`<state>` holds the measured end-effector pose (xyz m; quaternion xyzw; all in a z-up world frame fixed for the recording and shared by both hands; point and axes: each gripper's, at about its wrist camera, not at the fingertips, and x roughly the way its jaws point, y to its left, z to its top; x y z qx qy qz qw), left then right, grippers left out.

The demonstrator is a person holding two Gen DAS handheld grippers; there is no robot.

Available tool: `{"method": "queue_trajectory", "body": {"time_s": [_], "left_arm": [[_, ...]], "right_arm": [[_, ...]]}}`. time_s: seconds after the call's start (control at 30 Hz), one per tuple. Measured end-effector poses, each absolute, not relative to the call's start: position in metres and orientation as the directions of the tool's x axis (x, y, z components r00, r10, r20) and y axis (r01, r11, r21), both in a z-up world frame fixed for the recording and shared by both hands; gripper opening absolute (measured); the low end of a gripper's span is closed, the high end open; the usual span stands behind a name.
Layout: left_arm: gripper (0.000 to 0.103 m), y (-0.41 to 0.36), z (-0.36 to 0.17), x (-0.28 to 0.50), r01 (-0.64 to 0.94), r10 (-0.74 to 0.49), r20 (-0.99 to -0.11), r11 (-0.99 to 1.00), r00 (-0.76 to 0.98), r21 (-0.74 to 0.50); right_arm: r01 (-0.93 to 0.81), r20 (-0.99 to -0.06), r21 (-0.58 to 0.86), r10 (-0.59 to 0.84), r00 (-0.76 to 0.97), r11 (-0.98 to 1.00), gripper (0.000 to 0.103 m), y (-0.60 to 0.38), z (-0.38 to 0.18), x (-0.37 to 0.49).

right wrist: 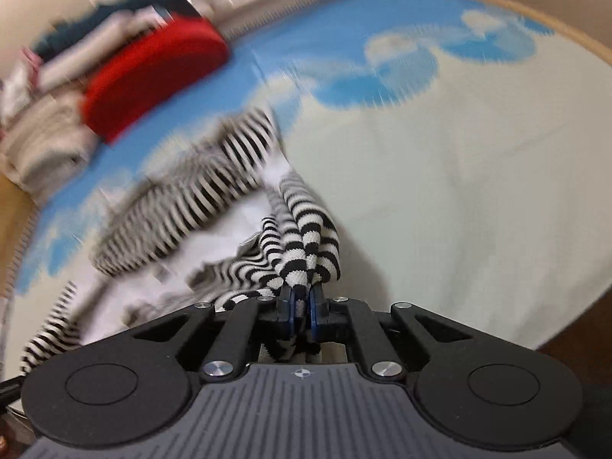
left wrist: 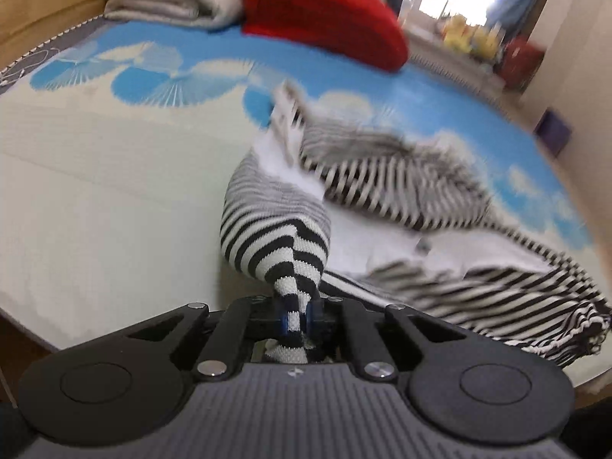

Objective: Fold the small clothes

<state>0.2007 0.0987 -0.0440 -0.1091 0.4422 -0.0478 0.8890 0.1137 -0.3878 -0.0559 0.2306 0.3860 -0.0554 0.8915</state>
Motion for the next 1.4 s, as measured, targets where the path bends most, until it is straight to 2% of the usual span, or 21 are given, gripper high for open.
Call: {"method": "queue_trajectory", "body": {"time_s": [0.07,0.17,0.37,0.5,0.7,0.9,1.0,1.03,1.1,1.2,1.23,1.3,1.33,1.4], "left_arm": [[0.008,0.102,-0.023,0.196,0.013,-0.213,-0.754,0.965,0.622,-0.262],[0.008,0.109,0.001,0.183,0.015,-0.245,-0.771,0.956,0.588,-0.293],[0.008,0.116,0.029,0.128,0.076,-0.336,-0.782,0.934,0.524,-0.35],[0.008,0.113,0.029,0.121,0.09,-0.349,-0.788,0.931,0.507,-0.355],[0.008,0.111,0.008,0.181,0.069,-0.335,-0.805,0.935,0.489,-0.347],[0.008,0.112,-0.025,0.297,0.018,-0.352,-0.827,0.923,0.439,-0.383],[0.017,0.114,-0.056,0.354,-0.053,-0.352,-0.845,0.913,0.403,-0.405],[0.024,0.12,-0.068,0.369,-0.096,-0.37,-0.846,0.895,0.385,-0.435],[0.035,0.134,-0.092,0.386,-0.174,-0.42,-0.829,0.845,0.369,-0.506],[0.036,0.156,-0.105,0.385,-0.296,-0.405,-0.832,0.798,0.38,-0.524],[0.036,0.16,-0.1,0.383,-0.289,-0.428,-0.805,0.776,0.411,-0.56],[0.05,0.165,-0.087,0.382,-0.219,-0.45,-0.754,0.77,0.48,-0.599],[0.055,0.164,-0.084,0.381,-0.192,-0.434,-0.755,0.791,0.491,-0.58],[0.056,0.157,-0.087,0.382,-0.138,-0.359,-0.801,0.87,0.479,-0.473]], "right_arm": [[0.245,-0.665,0.398,0.094,0.741,0.884,0.006,-0.393,-0.032,0.103],[0.219,-0.622,0.438,0.118,0.774,0.872,0.006,-0.404,0.001,0.082],[0.207,-0.638,0.433,0.136,0.758,0.877,0.006,-0.414,0.037,0.02],[0.247,-0.669,0.429,0.122,0.733,0.869,0.006,-0.419,0.037,-0.007],[0.296,-0.706,0.434,0.118,0.698,0.851,0.006,-0.423,0.019,0.019],[0.27,-0.739,0.418,0.152,0.656,0.867,0.006,-0.435,-0.002,0.125],[0.258,-0.768,0.412,0.18,0.615,0.874,0.008,-0.439,-0.026,0.192],[0.245,-0.78,0.401,0.189,0.597,0.883,0.01,-0.438,-0.036,0.214],[0.249,-0.799,0.386,0.187,0.572,0.888,0.022,-0.441,-0.057,0.248],[0.334,-0.778,0.391,0.114,0.618,0.858,0.028,-0.46,-0.076,0.257],[0.344,-0.768,0.413,0.12,0.629,0.843,0.028,-0.467,-0.081,0.254],[0.378,-0.767,0.445,0.128,0.629,0.812,0.031,-0.48,-0.085,0.249],[0.357,-0.748,0.451,0.127,0.652,0.818,0.031,-0.482,-0.082,0.246],[0.268,-0.732,0.379,0.11,0.672,0.886,0.034,-0.475,-0.08,0.244]]}}
